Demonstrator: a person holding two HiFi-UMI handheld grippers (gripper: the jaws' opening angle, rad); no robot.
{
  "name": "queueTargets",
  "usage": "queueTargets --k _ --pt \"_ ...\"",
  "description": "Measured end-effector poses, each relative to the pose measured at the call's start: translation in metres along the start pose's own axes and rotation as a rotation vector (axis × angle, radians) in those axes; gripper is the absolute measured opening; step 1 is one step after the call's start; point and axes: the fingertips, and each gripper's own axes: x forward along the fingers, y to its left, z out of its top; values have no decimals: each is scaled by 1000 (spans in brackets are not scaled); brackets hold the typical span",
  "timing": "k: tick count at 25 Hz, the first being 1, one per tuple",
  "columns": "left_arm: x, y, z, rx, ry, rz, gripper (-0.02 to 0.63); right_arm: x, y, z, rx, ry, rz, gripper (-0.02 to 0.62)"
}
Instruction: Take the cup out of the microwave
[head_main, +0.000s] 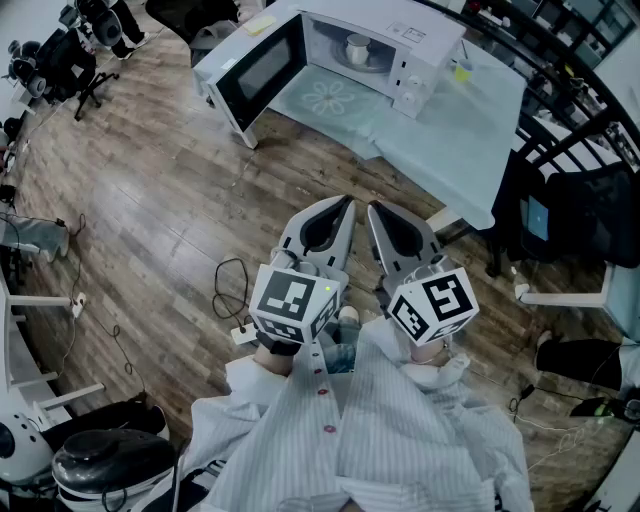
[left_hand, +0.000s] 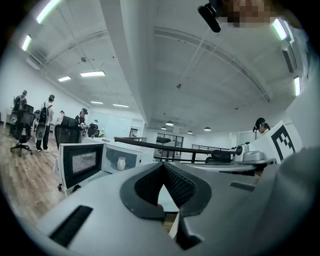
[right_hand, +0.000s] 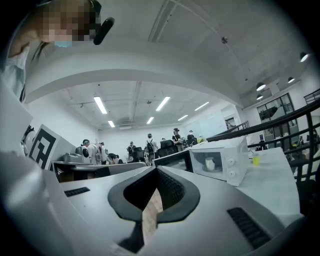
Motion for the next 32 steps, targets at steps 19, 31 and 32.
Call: queueTargets --k 19,31,32 --pt "-1 -32 -6 -11 -17 40 9 -34 -4 -1 2 -19 40 34" --pt "21 -4 -12 -21 -9 39 9 -4 -26 -8 39 -2 23 34" --pt "26 2 -11 -22 -9 37 9 2 -30 -8 40 -1 19 34"
